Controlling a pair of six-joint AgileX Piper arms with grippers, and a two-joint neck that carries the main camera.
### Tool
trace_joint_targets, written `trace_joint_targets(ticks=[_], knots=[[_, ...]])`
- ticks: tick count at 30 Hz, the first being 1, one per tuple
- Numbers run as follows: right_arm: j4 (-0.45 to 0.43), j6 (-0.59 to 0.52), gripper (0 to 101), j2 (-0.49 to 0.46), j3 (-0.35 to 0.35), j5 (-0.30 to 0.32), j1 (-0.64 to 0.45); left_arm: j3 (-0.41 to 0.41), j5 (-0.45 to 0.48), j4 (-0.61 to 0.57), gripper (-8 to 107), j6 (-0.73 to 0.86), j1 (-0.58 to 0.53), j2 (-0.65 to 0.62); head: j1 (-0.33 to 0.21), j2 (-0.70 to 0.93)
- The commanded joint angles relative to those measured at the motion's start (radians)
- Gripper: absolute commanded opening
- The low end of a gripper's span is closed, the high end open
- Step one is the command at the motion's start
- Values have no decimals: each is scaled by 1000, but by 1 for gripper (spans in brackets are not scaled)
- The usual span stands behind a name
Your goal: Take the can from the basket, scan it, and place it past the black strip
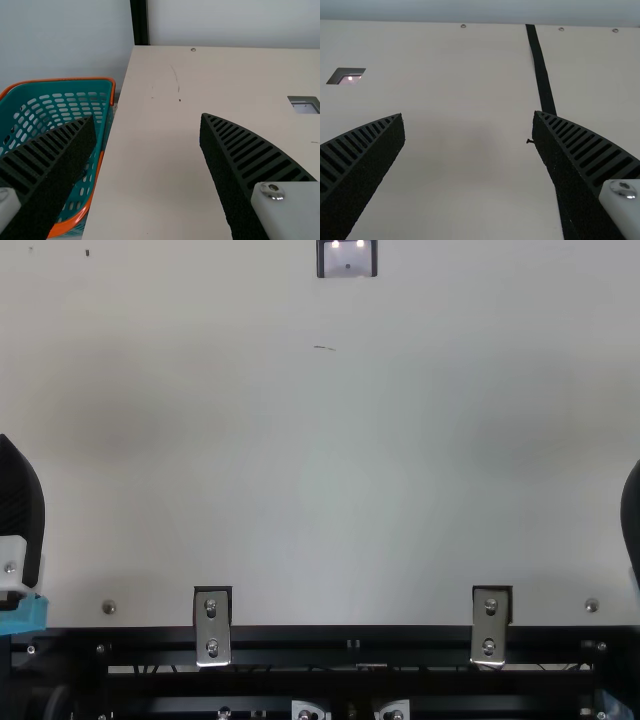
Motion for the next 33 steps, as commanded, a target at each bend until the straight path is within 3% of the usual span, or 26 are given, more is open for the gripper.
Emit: trace_joint_targets(ticks=[1,33], knots=[[0,0,101,0,0,0,0,0,0,0,90,0,0,0,-33,9],[0,0,101,0,0,0,0,0,0,-2,90,0,0,0,-33,9]])
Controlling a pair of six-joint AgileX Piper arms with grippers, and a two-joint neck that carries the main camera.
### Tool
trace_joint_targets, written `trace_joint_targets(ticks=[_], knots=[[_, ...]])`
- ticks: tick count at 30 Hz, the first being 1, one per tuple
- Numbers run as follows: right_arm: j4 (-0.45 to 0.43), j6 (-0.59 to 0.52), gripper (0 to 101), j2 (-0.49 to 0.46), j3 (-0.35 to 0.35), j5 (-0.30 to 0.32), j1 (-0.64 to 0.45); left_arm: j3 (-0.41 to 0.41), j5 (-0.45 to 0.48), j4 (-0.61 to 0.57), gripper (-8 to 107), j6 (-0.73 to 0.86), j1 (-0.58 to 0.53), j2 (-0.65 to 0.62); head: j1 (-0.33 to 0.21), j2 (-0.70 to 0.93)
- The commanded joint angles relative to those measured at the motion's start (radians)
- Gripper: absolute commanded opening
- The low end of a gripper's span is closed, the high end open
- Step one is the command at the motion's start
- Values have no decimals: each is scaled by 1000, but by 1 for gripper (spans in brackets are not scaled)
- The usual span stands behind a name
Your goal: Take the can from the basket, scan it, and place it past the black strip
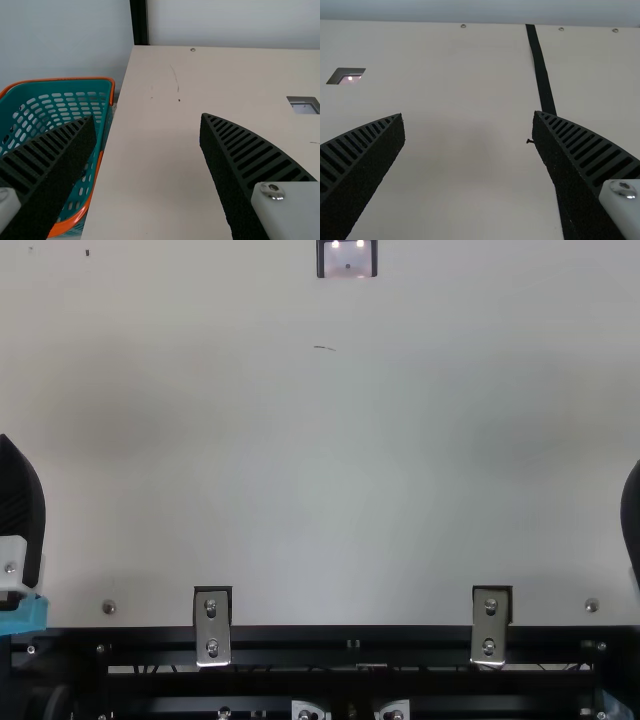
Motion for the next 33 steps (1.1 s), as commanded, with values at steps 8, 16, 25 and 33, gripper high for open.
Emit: trace_joint_targets(ticks=[8,16,25,33], knots=[[0,0,101,0,0,0,0,0,0,0,90,0,0,0,-33,9],[0,0,101,0,0,0,0,0,0,0,90,0,0,0,-33,9],[0,0,101,0,0,0,0,0,0,0,90,0,0,0,-33,9],[0,0,101,0,0,0,0,0,0,0,90,0,0,0,-33,9]])
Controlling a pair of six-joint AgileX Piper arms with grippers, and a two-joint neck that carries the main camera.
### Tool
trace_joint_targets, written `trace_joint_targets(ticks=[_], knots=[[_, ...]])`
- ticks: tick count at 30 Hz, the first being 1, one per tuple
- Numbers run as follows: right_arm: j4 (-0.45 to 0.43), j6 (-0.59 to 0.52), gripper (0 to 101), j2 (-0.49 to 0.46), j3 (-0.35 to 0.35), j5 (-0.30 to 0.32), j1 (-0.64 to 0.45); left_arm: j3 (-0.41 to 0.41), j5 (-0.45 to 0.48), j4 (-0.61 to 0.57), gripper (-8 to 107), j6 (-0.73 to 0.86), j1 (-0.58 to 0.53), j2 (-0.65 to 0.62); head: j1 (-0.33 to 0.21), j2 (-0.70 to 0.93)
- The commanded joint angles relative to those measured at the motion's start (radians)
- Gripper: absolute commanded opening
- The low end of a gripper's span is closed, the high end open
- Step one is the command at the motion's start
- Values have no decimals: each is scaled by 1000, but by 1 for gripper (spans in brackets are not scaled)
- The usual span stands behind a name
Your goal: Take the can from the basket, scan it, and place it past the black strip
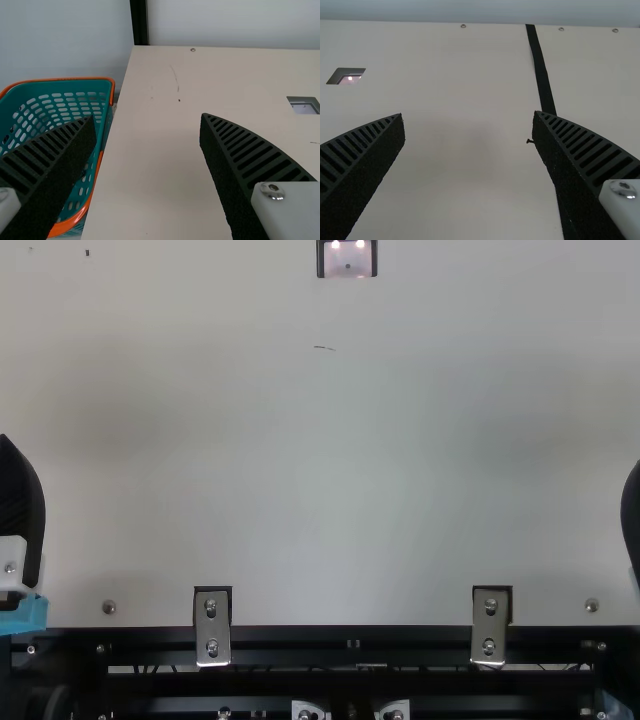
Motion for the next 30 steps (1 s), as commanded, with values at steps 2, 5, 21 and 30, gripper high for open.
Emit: trace_joint_targets(ticks=[2,5,21,30], knots=[[0,0,101,0,0,0,0,0,0,0,90,0,0,0,-33,9],[0,0,101,0,0,0,0,0,0,0,90,0,0,0,-33,9],[0,0,101,0,0,0,0,0,0,0,90,0,0,0,-33,9],[0,0,101,0,0,0,0,0,0,0,90,0,0,0,-34,18]])
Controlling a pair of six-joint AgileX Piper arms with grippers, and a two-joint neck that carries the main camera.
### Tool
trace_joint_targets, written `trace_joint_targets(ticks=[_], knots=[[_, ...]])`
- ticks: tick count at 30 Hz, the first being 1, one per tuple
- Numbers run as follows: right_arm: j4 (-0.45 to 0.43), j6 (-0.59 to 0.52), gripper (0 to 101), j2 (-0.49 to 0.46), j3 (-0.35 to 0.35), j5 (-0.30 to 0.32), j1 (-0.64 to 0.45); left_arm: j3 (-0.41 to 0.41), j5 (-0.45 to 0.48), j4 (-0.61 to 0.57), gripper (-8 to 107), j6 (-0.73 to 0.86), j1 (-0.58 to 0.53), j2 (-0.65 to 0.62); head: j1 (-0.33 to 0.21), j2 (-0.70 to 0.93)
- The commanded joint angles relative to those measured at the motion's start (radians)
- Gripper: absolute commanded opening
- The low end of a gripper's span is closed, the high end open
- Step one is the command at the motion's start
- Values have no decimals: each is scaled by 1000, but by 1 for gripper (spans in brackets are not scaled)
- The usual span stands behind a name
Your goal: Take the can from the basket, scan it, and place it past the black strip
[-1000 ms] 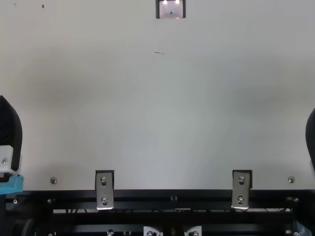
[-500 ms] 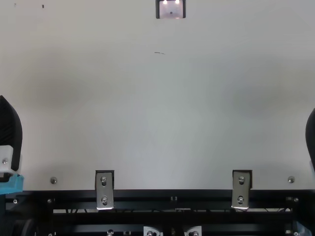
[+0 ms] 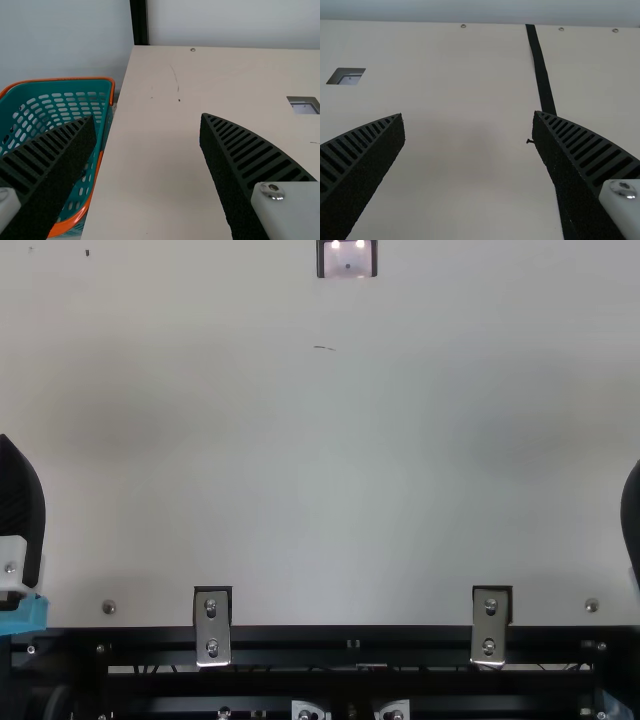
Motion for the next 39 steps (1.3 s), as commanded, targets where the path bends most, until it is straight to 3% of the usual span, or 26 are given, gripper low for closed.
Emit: trace_joint_targets(ticks=[1,10,25,39], knots=[[0,0,101,0,0,0,0,0,0,0,90,0,0,0,-35,20],[0,0,101,0,0,0,0,0,0,0,90,0,0,0,-51,174],[0,0,101,0,0,0,0,0,0,0,90,0,0,0,-128,445],[0,0,101,0,0,0,0,0,0,0,90,0,0,0,-138,456]])
